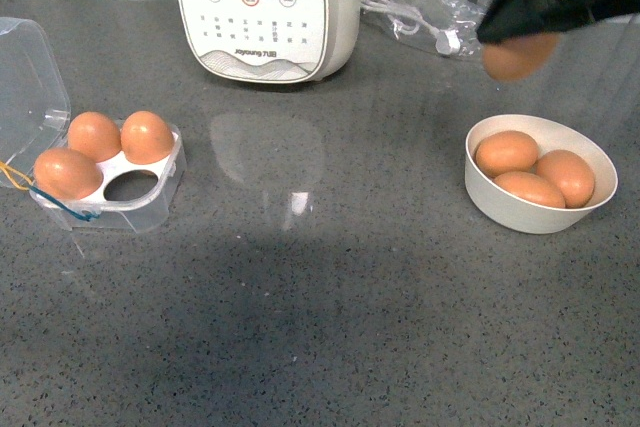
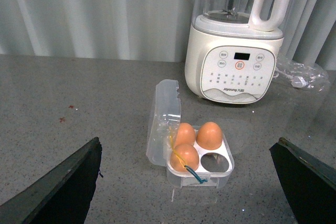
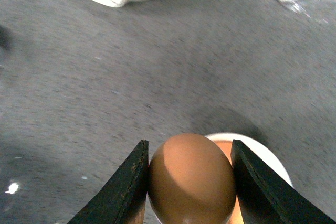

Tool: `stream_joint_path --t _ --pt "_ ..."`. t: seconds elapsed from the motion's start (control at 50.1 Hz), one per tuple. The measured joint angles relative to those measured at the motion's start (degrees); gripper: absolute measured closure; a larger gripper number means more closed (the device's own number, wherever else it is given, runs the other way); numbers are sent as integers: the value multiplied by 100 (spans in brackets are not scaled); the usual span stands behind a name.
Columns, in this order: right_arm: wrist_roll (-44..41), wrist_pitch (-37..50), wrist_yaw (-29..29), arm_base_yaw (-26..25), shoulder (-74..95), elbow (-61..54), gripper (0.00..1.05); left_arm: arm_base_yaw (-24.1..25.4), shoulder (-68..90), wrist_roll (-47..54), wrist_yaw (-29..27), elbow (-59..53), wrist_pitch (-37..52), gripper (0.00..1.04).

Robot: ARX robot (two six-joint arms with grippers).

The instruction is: Put egg into box

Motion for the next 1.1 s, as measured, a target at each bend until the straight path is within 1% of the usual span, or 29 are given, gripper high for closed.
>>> stream_joint_path --t 0.06,0.12,0.24,0.379,0.559,0.799,0.939,1.098 --pt "-138 101 -402 175 -2 127 65 0 0 0 0 0 0 7" --pt "-332 291 -632 374 28 186 65 0 0 0 0 0 0 7" --pt "-573 444 -898 643 138 280 65 0 0 0 -2 0 0 7" --pt "-872 586 -1257 1067 527 577 65 0 0 0 0 0 0 7" --pt "-885 702 -1646 1515 1281 1228 65 0 0 0 0 0 0 7" --pt "-844 601 -1792 1958 2098 1961 65 0 0 0 -2 0 0 7" --pt "-765 358 -1685 2181 2522 2345 65 0 0 0 -2 0 0 7" --pt "-673 144 -1558 2302 2868 2686 65 0 0 0 -2 0 0 7"
